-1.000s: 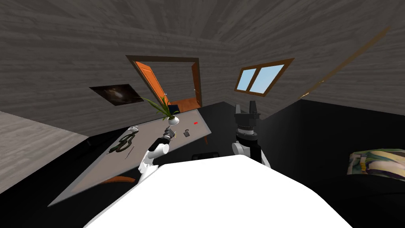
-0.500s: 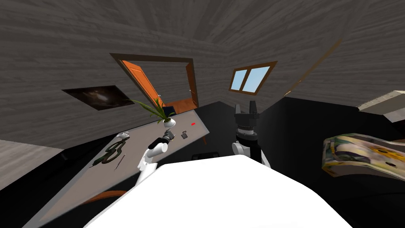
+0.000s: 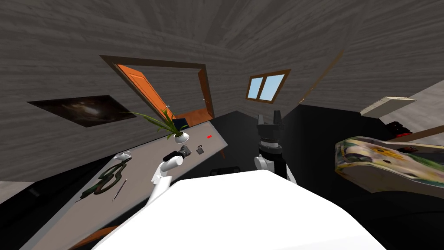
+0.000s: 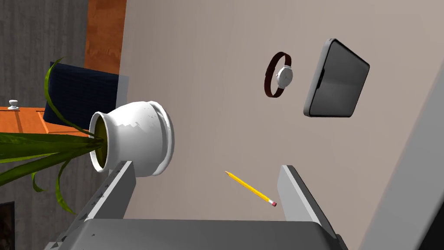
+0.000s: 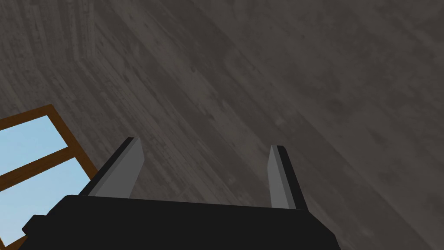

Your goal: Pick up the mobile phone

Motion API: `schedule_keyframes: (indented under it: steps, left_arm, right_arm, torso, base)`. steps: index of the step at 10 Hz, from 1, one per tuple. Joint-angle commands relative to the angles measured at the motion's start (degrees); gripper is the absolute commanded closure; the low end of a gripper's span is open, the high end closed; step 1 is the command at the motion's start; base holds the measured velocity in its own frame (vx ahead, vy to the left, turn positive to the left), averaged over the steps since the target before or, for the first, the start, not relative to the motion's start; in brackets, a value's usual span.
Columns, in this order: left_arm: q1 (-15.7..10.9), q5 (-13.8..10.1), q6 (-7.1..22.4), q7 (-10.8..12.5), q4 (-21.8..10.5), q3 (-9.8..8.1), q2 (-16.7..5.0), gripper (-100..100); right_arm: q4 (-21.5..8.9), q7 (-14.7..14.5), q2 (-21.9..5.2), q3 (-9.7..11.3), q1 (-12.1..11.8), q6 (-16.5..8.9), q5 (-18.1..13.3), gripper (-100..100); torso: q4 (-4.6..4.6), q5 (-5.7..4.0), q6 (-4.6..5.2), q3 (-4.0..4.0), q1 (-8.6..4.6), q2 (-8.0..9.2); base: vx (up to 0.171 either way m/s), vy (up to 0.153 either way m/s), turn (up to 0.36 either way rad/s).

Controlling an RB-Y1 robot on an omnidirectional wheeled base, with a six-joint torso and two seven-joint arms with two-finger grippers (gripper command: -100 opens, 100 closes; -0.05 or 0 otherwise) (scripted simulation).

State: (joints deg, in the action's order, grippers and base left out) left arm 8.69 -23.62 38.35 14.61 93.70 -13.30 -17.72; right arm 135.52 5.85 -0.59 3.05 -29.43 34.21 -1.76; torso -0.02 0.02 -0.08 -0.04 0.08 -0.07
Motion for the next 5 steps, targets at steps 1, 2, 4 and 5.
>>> schedule_keyframes:
  steps: [1, 2, 4, 5]
  left_arm:
    - [-0.2, 0.1, 1.7, 0.2, 0.1, -0.22, 0.0, -100]
    - [-1.4, -0.7, 3.9, 0.4, -2.4, -1.00, -0.5, -100]
    - [-2.6, -1.5, 6.9, 0.6, -4.9, -1.77, -1.1, -100]
    - [-2.6, -1.5, 7.8, 0.6, -4.9, -1.77, -1.1, -100]
  right_arm:
    - [0.0, 0.0, 0.0, 0.0, 0.0, 0.0, 0.0, 0]
    - [0.0, 0.0, 0.0, 0.0, 0.0, 0.0, 0.0, 0]
    - [0.0, 0.0, 0.0, 0.0, 0.0, 0.0, 0.0, 0]
    - [0.0, 0.0, 0.0, 0.0, 0.0, 0.0, 0.0, 0]
  torso:
    - [0.00, 0.00, 0.00, 0.00, 0.00, 0.00]
    - [0.00, -0.01, -0.01, 0.00, -0.04, 0.00]
    - [0.00, -0.01, 0.00, 0.00, -0.02, 0.00]
    - [0.00, 0.00, 0.03, 0.00, -0.01, 0.00]
  base:
    - [0.003, 0.012, 0.018]
    - [0.003, 0.013, -0.217]
    - [-0.001, 0.021, -0.150]
    - [-0.002, 0.023, -0.118]
